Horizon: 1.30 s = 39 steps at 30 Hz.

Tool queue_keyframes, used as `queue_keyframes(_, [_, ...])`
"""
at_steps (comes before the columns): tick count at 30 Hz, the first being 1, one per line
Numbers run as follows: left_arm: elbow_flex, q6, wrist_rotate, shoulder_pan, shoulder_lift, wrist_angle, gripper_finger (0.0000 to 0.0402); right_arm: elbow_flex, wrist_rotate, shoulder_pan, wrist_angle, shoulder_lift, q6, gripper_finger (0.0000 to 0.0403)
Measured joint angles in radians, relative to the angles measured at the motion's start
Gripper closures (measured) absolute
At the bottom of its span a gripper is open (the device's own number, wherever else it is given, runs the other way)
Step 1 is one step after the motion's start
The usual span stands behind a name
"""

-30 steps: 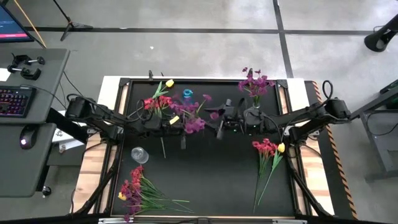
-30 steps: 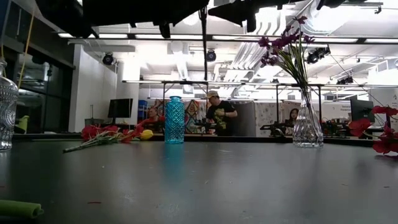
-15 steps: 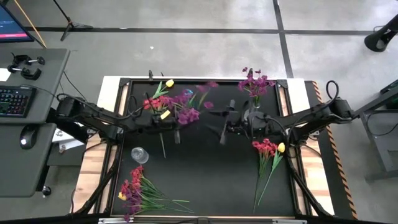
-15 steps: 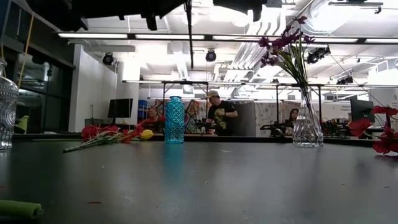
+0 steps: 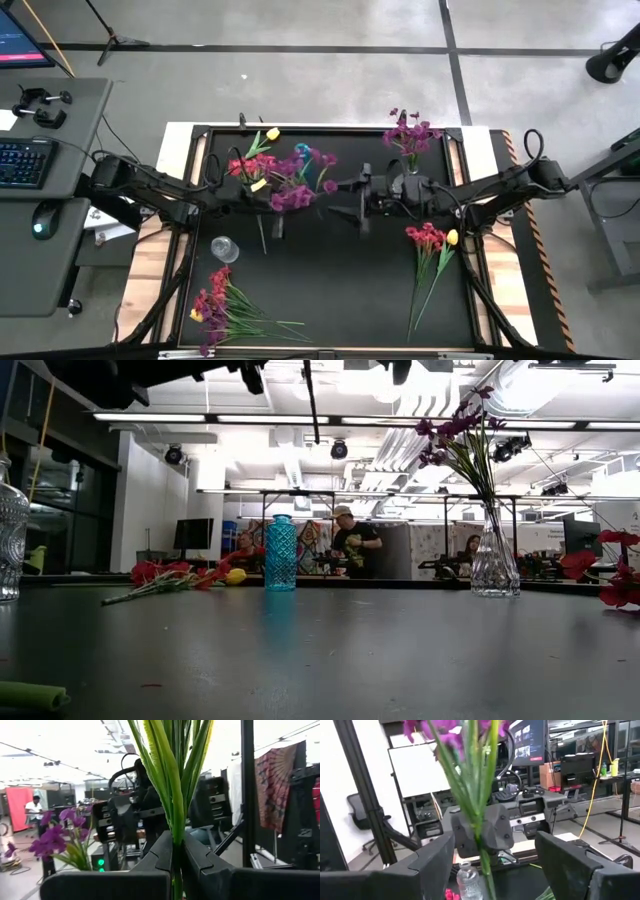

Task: Sort flowers into vase by color
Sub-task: Put the top violet flowers into the right transparent vase

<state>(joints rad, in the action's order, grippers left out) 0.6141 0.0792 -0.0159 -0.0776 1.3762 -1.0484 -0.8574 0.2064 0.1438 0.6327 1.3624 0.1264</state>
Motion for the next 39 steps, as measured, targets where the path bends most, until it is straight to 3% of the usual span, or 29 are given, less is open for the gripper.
queue_keyframes(5, [0.042, -0.023, 0.041, 0.0, 0.03, 0.002, 0.0401, 0.0, -0.001, 0.0, 0.022, 0.0, 0.008, 0.0137])
queue_keyframes(19, [0.195, -0.023, 0.037, 0.014, 0.216, 0.001, 0.0401, 0.0, 0.0, 0.0, -0.023, 0.0, 0.005, 0.0137])
queue_keyframes(30, [0.226, -0.027, 0.022, 0.033, 0.251, 0.057, 0.0401, 0.0, 0.041, 0.001, -0.066, 0.0, -0.022, 0.0145])
queue_keyframes(34, [0.226, -0.033, -0.01, 0.032, 0.251, 0.062, 0.0401, 0.0, 0.08, 0.001, -0.076, 0.0, -0.023, 0.0194])
queue_keyframes(39, [0.226, -0.025, -0.064, 0.032, 0.251, 0.077, 0.04, 0.0, 0.089, 0.001, -0.075, 0.0, -0.032, 0.0326])
